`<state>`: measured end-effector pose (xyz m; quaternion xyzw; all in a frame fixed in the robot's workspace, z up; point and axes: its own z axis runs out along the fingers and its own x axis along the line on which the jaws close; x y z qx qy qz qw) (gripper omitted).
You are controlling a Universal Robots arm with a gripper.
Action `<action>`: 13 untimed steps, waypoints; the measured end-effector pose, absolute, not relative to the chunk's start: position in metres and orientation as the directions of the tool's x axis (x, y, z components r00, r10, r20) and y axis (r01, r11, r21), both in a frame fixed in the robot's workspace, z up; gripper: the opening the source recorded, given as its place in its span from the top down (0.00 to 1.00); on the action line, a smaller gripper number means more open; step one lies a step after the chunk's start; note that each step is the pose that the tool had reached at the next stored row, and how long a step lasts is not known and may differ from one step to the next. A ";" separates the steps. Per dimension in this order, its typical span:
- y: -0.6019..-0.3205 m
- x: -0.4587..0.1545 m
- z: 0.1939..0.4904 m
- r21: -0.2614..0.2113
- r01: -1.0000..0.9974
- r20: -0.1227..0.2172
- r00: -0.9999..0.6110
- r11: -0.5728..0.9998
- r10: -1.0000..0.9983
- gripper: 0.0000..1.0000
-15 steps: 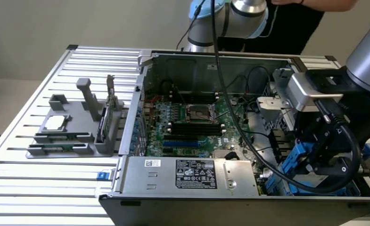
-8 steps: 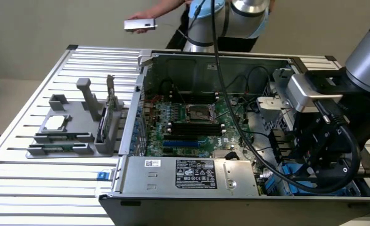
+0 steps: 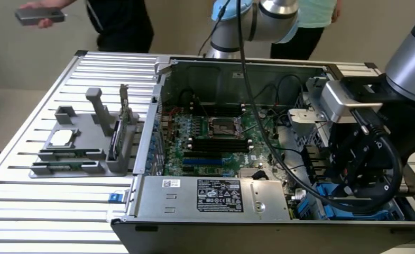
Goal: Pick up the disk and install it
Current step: 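Insert the disk into the insertion slot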
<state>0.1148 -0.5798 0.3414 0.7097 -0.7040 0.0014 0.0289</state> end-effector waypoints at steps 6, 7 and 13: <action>-0.578 0.118 0.346 0.039 -0.999 0.049 0.009 -0.007 -0.999 0.59; -0.578 0.118 0.346 0.039 -0.999 0.051 0.009 -0.007 -0.999 0.59; -0.577 0.123 0.348 0.039 -0.999 0.057 0.009 -0.007 -0.998 0.59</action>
